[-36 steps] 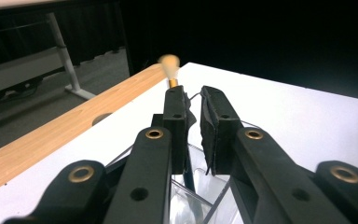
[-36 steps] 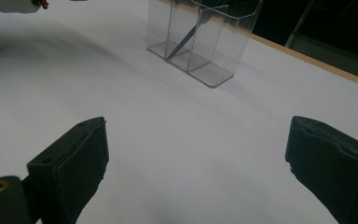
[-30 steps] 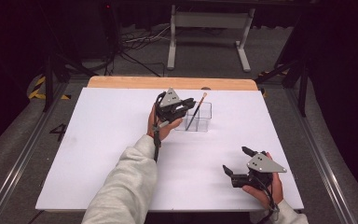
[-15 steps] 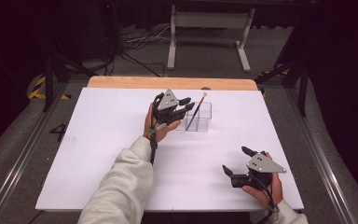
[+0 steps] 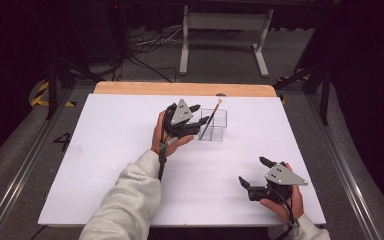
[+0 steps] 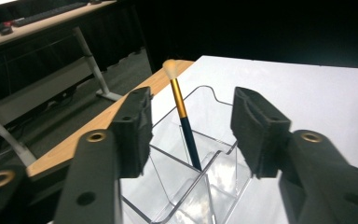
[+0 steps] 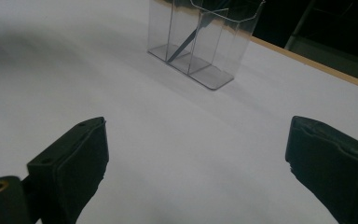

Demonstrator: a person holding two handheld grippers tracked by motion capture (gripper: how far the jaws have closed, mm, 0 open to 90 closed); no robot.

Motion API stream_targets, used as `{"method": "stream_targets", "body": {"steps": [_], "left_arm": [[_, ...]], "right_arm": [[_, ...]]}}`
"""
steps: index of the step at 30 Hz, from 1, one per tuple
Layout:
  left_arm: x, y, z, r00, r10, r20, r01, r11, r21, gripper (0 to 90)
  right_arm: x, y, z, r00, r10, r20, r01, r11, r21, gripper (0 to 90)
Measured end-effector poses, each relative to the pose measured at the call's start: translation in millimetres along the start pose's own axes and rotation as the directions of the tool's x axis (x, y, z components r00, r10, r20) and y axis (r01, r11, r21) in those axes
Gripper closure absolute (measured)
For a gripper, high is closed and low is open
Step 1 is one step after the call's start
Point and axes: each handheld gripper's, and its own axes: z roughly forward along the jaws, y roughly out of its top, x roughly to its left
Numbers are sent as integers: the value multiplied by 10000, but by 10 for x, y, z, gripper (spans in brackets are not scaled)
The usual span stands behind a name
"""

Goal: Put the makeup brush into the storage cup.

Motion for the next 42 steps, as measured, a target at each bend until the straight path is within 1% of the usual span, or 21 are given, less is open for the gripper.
{"method": "stream_targets", "body": {"steps": [1,2,3,7,8,10,11,12,15,19,20,23,24,25,27,28,29,35,39,40,42], "left_arm": [[0,0,0,10000,0,0,0,10000,0,446],[-1,1,-6,10000,37,-45,-37,10000,4,446],[-8,-2,-18,10000,-43,77,44,10000,-38,412],[-12,-12,-24,9998,-31,191,30,10000,30,349],[-12,-16,-30,9998,-28,195,28,10000,35,349],[-12,-25,-35,10000,-59,52,59,9999,96,310],[-13,-30,-36,9998,-159,72,157,9998,141,276],[-12,-37,-38,9997,-228,81,227,9996,137,266],[-14,-55,-57,9996,-285,55,285,9996,74,232],[-16,-79,-89,9997,-258,-27,258,9996,67,178],[-18,-86,-95,9992,-398,16,398,9992,23,156],[-13,-96,-125,9992,-391,-73,391,9992,9,135],[-14,-98,-139,9993,-308,-206,310,9995,85,103],[-18,-97,-152,9993,-220,-309,224,9997,121,95],[-20,-95,-184,9997,-154,-196,157,9998,129,62],[-24,-96,-210,9998,-158,-132,159,9999,57,65],[-28,-96,-229,9999,-99,-84,100,9999,58,48],[-44,-116,-321,9999,119,-19,-119,9998,-139,9],[-54,-124,-354,9999,109,1,-109,9997,-200,9],[-58,-128,-371,9998,196,-45,-197,9996,-197,8],[-59,-136,-394,9999,124,32,-123,9997,-210,8]], "right_arm": [[0,0,0,10000,0,0,0,10000,0,66],[0,-1,1,10000,2,-3,-2,10000,6,66],[-2,-3,3,10000,9,-12,-9,10000,18,66],[-3,-3,4,10000,47,-39,-47,10000,-2,66],[-3,-3,4,10000,47,-39,-47,10000,-2,66],[-4,-3,2,10000,52,-43,-52,10000,1,66],[-4,-3,2,10000,59,-51,-59,10000,-1,66],[-2,-3,2,9999,82,-68,-82,10000,-9,66],[-4,-3,2,10000,58,-62,-58,10000,0,66],[-3,-3,3,10000,51,-40,-51,10000,-1,66],[-2,-3,3,10000,49,-40,-49,10000,-7,66],[-1,-2,1,10000,36,-30,-36,10000,-16,66],[-2,-2,0,10000,38,-26,-38,10000,-17,66],[-5,-2,0,10000,49,3,-49,10000,-41,66],[-13,-1,-3,10000,74,38,-73,9999,-90,66],[-12,0,-4,10000,81,44,-80,9999,-113,65],[-12,0,-6,10000,75,32,-74,9999,-116,66],[-1,1,1,10000,20,6,-20,10000,-63,66],[2,1,0,10000,8,9,-8,10000,-57,66],[0,2,-3,10000,-22,15,22,10000,-54,66],[-2,2,-4,10000,4,22,-4,10000,-69,66]]}}
